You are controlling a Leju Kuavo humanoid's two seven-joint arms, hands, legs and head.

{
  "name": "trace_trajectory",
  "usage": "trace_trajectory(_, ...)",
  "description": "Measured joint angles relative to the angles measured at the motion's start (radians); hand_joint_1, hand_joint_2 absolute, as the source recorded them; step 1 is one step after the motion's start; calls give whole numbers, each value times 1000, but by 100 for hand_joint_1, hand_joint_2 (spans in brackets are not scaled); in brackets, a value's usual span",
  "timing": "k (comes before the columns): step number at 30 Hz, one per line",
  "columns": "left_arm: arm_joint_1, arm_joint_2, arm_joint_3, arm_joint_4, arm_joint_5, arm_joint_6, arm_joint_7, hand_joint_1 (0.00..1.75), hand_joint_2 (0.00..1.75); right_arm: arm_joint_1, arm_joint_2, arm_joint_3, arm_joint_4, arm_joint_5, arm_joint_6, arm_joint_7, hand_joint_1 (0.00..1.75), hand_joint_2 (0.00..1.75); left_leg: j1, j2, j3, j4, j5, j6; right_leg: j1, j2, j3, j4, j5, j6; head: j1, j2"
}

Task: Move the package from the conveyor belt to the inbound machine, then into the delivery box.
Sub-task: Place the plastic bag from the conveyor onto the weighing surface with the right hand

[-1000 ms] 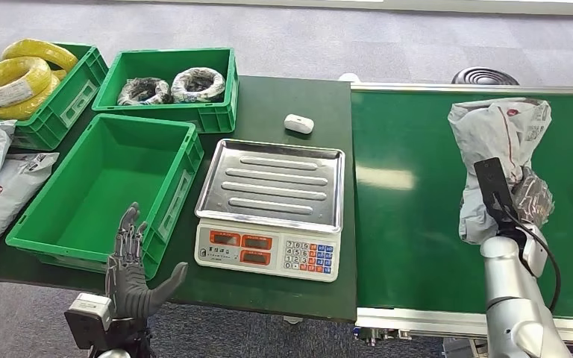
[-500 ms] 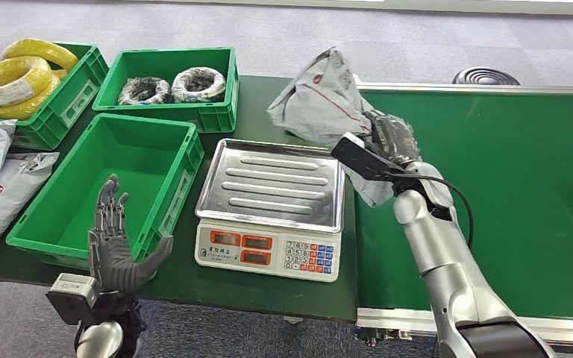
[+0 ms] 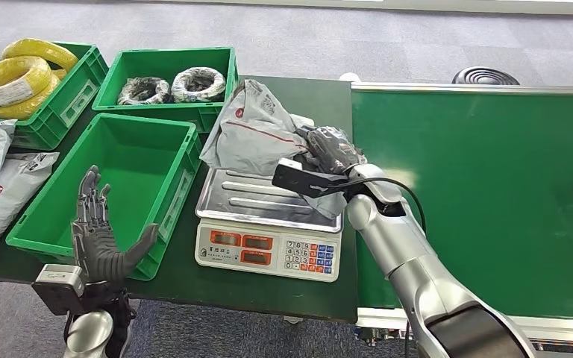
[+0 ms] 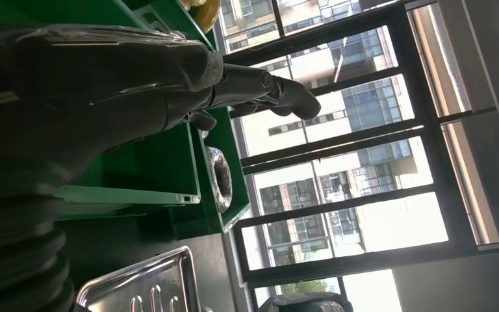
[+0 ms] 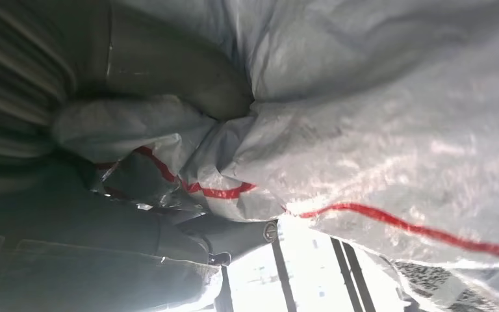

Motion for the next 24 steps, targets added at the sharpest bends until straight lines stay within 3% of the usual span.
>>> trace_trajectory(1, 0, 0, 2, 0, 0, 1, 0, 0, 175, -1, 4, 6, 6, -4, 8, -1, 21, 175, 0, 0, 0, 0, 0, 0, 0, 0, 0, 0, 0, 0, 0, 0)
trace_trajectory(2, 0, 0, 5, 0, -1, 2, 0, 0, 175, -2, 10, 11, 13, -10, 17, 0, 0, 175, 0, 0, 0, 0, 0, 0, 0, 0, 0, 0, 0, 0, 0, 0)
trace_trajectory(8, 0, -2, 19, -1, -29, -5, 27, 0, 175, -10, 34, 22, 77, -118, 106, -14, 0, 175, 0, 0, 0, 0, 0, 0, 0, 0, 0, 0, 0, 0, 0, 0)
trace_trajectory(17, -36, -5, 23, 18, -94, -51, 86, 0, 175, 5, 28, -36, 107, -378, 300, -179, 0, 175, 0, 0, 0, 0, 0, 0, 0, 0, -1, 0, 0, 0, 0, 0)
trace_trajectory(21, -67, -5, 15, 31, -139, -55, 106, 0, 175, 15, 26, -64, 98, -441, 297, -199, 0, 175, 0, 0, 0, 0, 0, 0, 0, 0, -1, 0, 0, 0, 0, 0)
trace_trajectory(24, -92, -5, 7, 41, -192, -50, 129, 0, 175, 36, 27, -98, 49, -507, 207, -205, 0, 175, 0, 0, 0, 0, 0, 0, 0, 0, -1, 0, 0, 0, 0, 0)
